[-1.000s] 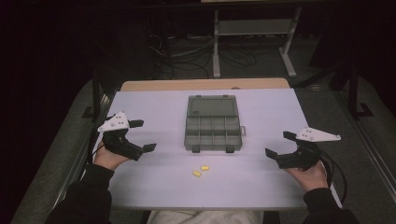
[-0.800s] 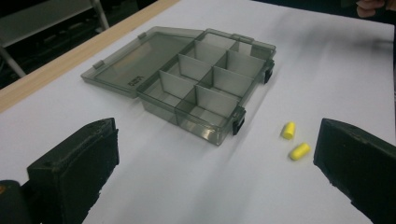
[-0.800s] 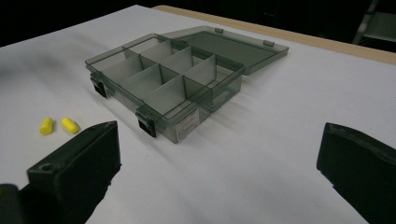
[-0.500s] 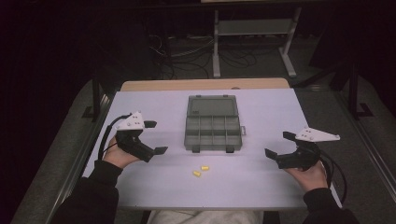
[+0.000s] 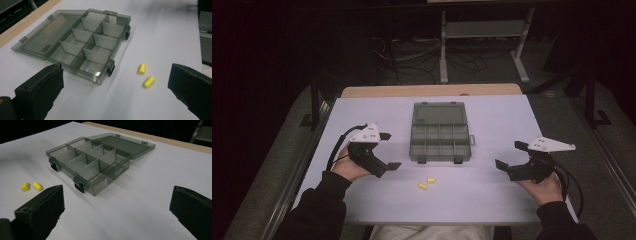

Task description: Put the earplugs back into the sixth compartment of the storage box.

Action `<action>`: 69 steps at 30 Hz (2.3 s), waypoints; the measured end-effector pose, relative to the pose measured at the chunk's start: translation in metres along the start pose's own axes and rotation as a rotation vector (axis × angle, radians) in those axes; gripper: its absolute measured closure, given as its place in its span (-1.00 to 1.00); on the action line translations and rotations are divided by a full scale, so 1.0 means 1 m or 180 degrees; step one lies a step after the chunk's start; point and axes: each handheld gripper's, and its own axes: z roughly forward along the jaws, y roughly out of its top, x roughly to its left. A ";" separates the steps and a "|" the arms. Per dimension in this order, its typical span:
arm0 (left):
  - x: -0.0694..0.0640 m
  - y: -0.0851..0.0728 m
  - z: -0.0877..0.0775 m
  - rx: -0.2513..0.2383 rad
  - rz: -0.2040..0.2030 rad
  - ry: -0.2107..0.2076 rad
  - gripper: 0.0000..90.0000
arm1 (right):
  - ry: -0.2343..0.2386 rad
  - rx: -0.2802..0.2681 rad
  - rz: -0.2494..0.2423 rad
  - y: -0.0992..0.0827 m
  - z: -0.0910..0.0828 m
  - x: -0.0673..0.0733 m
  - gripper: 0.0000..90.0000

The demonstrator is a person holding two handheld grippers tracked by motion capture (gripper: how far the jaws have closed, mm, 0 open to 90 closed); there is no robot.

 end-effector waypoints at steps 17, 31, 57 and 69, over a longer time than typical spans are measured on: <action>-0.015 0.007 0.026 0.0256 0.0226 -0.0268 -0.99 | 0.0012 0.0026 -0.0021 0.000 0.001 0.001 -1.00; -0.033 0.008 0.054 0.0472 0.0455 -0.0494 -0.95 | 0.0036 0.0057 -0.0031 0.000 0.002 0.002 -1.00; -0.045 -0.003 0.090 0.0872 0.0653 -0.0776 -0.68 | 0.0065 0.0097 -0.0059 0.000 0.004 0.003 -1.00; -0.042 -0.011 0.106 0.1124 0.0750 -0.0872 -0.35 | 0.0070 0.0109 -0.0072 0.000 0.005 0.003 -1.00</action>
